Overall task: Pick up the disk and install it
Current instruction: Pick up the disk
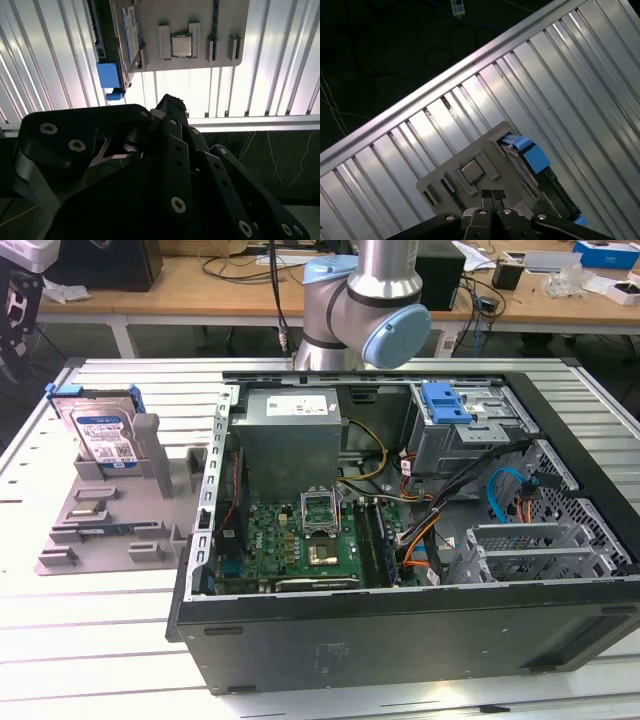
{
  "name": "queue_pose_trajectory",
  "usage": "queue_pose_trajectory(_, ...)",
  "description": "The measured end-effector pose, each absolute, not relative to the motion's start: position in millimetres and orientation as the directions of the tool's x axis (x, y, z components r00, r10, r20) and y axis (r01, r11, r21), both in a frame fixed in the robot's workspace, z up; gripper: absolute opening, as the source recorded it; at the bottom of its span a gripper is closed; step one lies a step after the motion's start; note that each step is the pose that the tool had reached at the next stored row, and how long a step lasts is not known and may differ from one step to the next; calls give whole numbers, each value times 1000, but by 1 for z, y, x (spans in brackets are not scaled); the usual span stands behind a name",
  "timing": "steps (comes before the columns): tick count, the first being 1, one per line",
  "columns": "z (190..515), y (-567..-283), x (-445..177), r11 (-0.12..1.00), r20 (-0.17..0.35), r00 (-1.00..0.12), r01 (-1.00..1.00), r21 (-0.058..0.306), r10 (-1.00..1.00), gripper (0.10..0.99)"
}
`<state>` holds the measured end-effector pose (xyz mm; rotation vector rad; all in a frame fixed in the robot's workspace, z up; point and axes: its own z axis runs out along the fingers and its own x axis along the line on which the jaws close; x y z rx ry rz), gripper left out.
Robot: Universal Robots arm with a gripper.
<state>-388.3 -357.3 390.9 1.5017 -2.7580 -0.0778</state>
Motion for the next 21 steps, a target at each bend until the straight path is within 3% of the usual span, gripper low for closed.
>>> queue_pose_trajectory(21, 391, -357, -388, 276, -23, -277, -960, 44, -961, 106)
